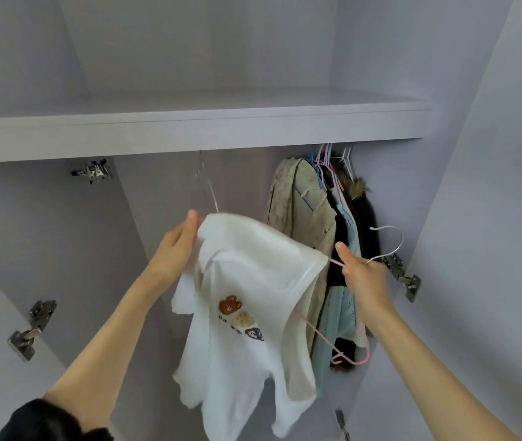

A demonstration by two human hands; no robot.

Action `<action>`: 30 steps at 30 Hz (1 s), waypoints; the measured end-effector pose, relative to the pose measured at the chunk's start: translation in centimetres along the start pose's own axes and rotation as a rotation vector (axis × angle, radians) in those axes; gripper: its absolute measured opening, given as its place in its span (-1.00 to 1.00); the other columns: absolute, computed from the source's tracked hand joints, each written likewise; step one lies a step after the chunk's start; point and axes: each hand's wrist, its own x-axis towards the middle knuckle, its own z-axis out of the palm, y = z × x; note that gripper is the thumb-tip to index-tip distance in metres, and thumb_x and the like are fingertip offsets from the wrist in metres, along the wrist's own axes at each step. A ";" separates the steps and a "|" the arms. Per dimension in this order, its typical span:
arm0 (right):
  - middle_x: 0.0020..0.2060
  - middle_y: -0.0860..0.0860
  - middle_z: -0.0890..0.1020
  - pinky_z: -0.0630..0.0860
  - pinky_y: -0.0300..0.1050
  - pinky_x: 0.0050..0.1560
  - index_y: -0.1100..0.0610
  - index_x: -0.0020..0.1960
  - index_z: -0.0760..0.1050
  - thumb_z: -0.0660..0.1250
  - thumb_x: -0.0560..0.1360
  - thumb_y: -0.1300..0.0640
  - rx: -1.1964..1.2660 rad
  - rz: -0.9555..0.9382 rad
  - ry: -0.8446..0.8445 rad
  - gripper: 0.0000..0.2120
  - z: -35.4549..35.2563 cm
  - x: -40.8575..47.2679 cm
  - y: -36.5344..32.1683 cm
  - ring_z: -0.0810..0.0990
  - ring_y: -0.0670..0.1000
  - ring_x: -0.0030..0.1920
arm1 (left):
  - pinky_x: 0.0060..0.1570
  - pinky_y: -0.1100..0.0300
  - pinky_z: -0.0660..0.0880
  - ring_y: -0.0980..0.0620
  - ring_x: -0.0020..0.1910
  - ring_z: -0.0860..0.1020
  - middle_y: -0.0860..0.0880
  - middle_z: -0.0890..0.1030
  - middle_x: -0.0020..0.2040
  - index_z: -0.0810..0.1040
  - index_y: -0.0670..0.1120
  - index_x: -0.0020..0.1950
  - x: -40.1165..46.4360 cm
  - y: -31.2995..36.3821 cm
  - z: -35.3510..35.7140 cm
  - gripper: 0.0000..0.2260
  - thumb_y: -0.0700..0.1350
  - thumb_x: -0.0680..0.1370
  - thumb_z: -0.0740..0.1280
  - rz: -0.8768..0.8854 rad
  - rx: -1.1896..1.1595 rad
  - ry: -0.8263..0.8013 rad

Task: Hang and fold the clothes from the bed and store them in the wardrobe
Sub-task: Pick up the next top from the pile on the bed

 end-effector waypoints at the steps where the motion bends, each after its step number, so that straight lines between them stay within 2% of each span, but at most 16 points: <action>1: -0.63 -0.09 0.16 0.15 -0.23 -0.48 0.06 -0.48 0.12 0.40 0.45 -0.04 0.029 0.026 0.004 -0.46 0.0 0.2 0.3 0.11 -0.10 -0.60 | -0.24 0.31 0.32 0.13 -0.35 0.43 0.08 0.46 -0.34 0.49 -0.08 -0.18 0.2 0.1 0.2 -0.49 0.30 0.52 0.01 0.009 0.006 -0.050; 3: -0.65 -0.12 0.17 0.14 -0.31 -0.58 0.06 -0.48 0.14 0.40 0.46 -0.03 0.092 0.083 -0.001 -0.48 -0.1 0.5 1.0 0.11 -0.14 -0.63 | -0.38 0.26 0.21 0.06 -0.44 0.25 -0.03 0.30 -0.43 0.32 -0.17 -0.34 0.4 0.5 0.8 -0.54 0.15 0.59 0.11 0.122 0.072 -0.053; 5: -0.66 -0.12 0.19 0.14 -0.34 -0.60 0.07 -0.48 0.18 0.39 0.46 -0.03 0.108 0.135 0.002 -0.50 -0.4 0.7 1.8 0.13 -0.15 -0.65 | -0.43 0.33 0.16 0.13 -0.48 0.20 -0.03 0.26 -0.44 0.28 -0.19 -0.38 0.7 0.5 1.0 -0.59 -0.02 0.62 0.16 0.217 0.128 0.019; 8: -0.63 -0.09 0.15 0.11 -0.25 -0.55 0.05 -0.50 0.14 0.39 0.47 -0.01 0.067 0.132 0.028 -0.47 -0.6 0.7 3.2 0.09 -0.11 -0.61 | -0.45 0.37 0.19 0.14 -0.48 0.22 0.03 0.23 -0.44 0.23 -0.10 -0.40 1.4 0.8 0.4 -0.62 -0.12 0.62 0.19 0.292 0.166 0.180; 11: -0.65 -0.12 0.12 0.09 -0.15 -0.44 0.02 -0.57 0.08 0.36 0.50 0.02 -0.093 -0.034 0.025 -0.39 -0.2 0.1 4.1 0.09 -0.09 -0.59 | -0.28 0.42 0.27 0.11 -0.33 0.35 0.02 0.36 -0.32 0.32 -0.09 -0.39 2.2 1.5 -0.2 -0.65 -0.14 0.61 0.20 0.352 0.229 0.257; 13: -0.70 -0.10 0.12 0.14 -0.09 -0.40 0.05 -0.57 0.06 0.33 0.53 0.04 -0.287 -0.138 0.003 -0.38 0.5 -0.3 4.1 0.14 -0.04 -0.56 | -0.16 0.34 0.31 0.10 -0.23 0.44 0.02 0.46 -0.24 0.46 -0.14 -0.31 2.5 1.8 -0.1 -0.71 -0.15 0.62 0.20 0.390 0.267 0.208; 14: -0.69 -0.10 0.14 0.17 -0.08 -0.39 0.07 -0.56 0.07 0.32 0.53 0.03 -0.329 -0.154 -0.005 -0.40 0.9 -0.3 3.7 0.15 -0.02 -0.55 | -0.21 0.30 0.29 0.11 -0.28 0.42 0.02 0.45 -0.29 0.45 -0.13 -0.30 2.5 1.9 0.1 -0.71 -0.14 0.62 0.19 0.402 0.304 0.180; 16: -0.61 -0.07 0.22 0.19 -0.12 -0.40 0.12 -0.49 0.19 0.34 0.51 0.01 -0.201 -0.074 -0.002 -0.49 1.3 0.4 3.2 0.18 -0.02 -0.52 | -0.37 0.32 0.24 0.12 -0.42 0.32 0.06 0.33 -0.43 0.32 -0.05 -0.35 2.3 1.8 0.1 -0.67 -0.10 0.63 0.18 0.398 0.368 0.170; 19: -0.59 -0.05 0.22 0.14 -0.27 -0.56 0.09 -0.40 0.28 0.39 0.47 -0.02 0.143 0.192 -0.038 -0.60 1.9 0.6 2.8 0.15 -0.09 -0.59 | -0.42 0.34 0.22 0.15 -0.44 0.26 0.06 0.29 -0.45 0.30 -0.12 -0.33 2.4 2.1 -0.9 -0.67 -0.07 0.62 0.17 0.424 0.355 0.245; 21: -0.61 -0.06 0.20 0.12 -0.29 -0.57 0.06 -0.46 0.22 0.40 0.46 0.01 0.151 0.192 -0.079 -0.54 2.9 0.0 3.0 0.16 -0.09 -0.59 | -0.42 0.36 0.22 0.16 -0.42 0.26 0.05 0.29 -0.43 0.33 -0.18 -0.30 2.3 2.7 -1.6 -0.66 -0.04 0.62 0.17 0.477 0.357 0.260; 23: -0.66 -0.10 0.22 0.15 -0.28 -0.58 0.06 -0.54 0.17 0.35 0.50 0.04 0.069 0.115 -0.069 -0.47 3.9 -0.5 2.8 0.19 -0.12 -0.62 | -0.40 0.35 0.24 0.14 -0.42 0.29 0.03 0.33 -0.41 0.38 -0.19 -0.28 2.2 3.0 -1.8 -0.67 -0.03 0.62 0.18 0.507 0.403 0.232; 25: -0.70 -0.14 0.24 0.15 -0.30 -0.59 0.08 -0.55 0.19 0.31 0.53 0.02 -0.015 0.053 -0.045 -0.46 4.3 -0.5 1.8 0.18 -0.15 -0.66 | -0.35 0.26 0.31 0.12 -0.40 0.35 0.02 0.41 -0.36 0.44 -0.18 -0.23 1.9 2.6 -2.1 -0.72 -0.05 0.61 0.21 0.457 0.503 0.231; 27: -0.61 -0.09 0.39 0.19 -0.33 -0.61 0.11 -0.53 0.25 0.31 0.53 -0.02 -0.045 0.017 -0.020 -0.48 4.2 -0.1 0.7 0.27 -0.14 -0.61 | -0.23 0.06 0.42 0.03 -0.27 0.46 0.00 0.49 -0.22 0.49 -0.16 -0.12 1.5 2.0 -2.3 -0.84 -0.11 0.60 0.24 0.406 0.589 0.265; 28: -0.54 -0.05 0.47 0.21 -0.34 -0.62 0.13 -0.52 0.28 0.31 0.53 -0.03 -0.056 0.002 -0.015 -0.49 4.2 0.0 0.3 0.32 -0.11 -0.57 | -0.17 -0.01 0.45 -0.06 -0.18 0.48 -0.04 0.52 -0.12 0.52 -0.16 -0.04 1.1 1.9 -2.2 -0.88 -0.13 0.59 0.25 0.415 0.640 0.279; 30: -0.44 0.00 0.55 0.28 -0.30 -0.57 0.15 -0.51 0.29 0.30 0.52 -0.05 -0.083 -0.022 -0.028 -0.49 4.5 -0.2 -0.3 0.37 -0.07 -0.52 | -0.05 -0.05 0.44 -0.17 -0.04 0.50 -0.10 0.57 0.00 0.57 -0.14 0.07 0.0 2.3 -1.0 -0.88 -0.17 0.57 0.28 0.547 0.802 0.244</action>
